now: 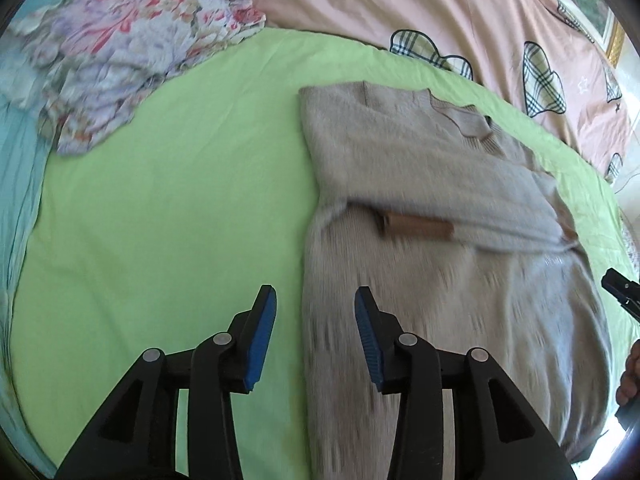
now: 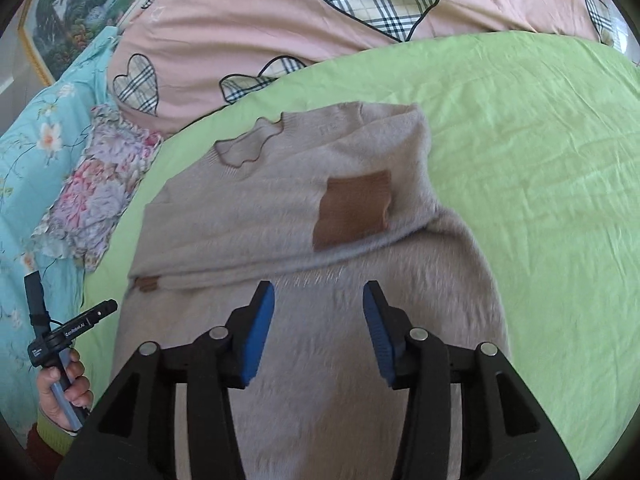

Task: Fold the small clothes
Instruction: 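Regrasp the folded cuff with the right tool, adjust, release, then move both tools to the brown ribbed hem of the sweater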

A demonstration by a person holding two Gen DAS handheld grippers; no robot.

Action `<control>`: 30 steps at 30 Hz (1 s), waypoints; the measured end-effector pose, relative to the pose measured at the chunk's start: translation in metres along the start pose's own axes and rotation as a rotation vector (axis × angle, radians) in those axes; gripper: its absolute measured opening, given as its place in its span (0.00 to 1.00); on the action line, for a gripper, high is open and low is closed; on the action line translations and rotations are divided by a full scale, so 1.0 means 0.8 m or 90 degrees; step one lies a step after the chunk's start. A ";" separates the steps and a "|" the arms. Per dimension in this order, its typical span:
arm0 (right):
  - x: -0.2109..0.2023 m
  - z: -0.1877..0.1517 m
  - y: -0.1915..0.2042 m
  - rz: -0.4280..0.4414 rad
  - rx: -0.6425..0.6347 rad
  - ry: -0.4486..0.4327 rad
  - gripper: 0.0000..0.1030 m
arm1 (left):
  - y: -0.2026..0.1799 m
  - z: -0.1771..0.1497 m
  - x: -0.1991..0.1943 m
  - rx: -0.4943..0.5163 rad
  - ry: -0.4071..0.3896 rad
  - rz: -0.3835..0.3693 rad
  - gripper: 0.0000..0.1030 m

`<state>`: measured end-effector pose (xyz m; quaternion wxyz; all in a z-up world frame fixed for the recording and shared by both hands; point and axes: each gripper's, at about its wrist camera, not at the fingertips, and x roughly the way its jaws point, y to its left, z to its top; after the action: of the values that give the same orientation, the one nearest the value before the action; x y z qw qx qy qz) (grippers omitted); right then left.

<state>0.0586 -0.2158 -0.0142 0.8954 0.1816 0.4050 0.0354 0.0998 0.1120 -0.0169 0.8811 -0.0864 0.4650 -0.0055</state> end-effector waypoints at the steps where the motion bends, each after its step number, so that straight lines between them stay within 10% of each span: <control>1: -0.002 -0.009 0.000 0.005 0.003 0.001 0.46 | 0.004 -0.015 -0.010 -0.008 0.004 -0.008 0.44; 15: -0.067 -0.097 -0.020 0.038 0.012 -0.006 0.56 | 0.010 -0.163 -0.071 0.010 0.081 -0.110 0.52; 30: -0.132 -0.148 -0.085 0.052 -0.011 -0.002 0.59 | -0.035 -0.218 -0.077 0.072 0.104 -0.312 0.47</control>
<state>-0.1052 -0.2661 -0.0347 0.8953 0.1905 0.3956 0.0751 -0.0763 0.0640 -0.0581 0.8164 -0.1466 0.4986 -0.2519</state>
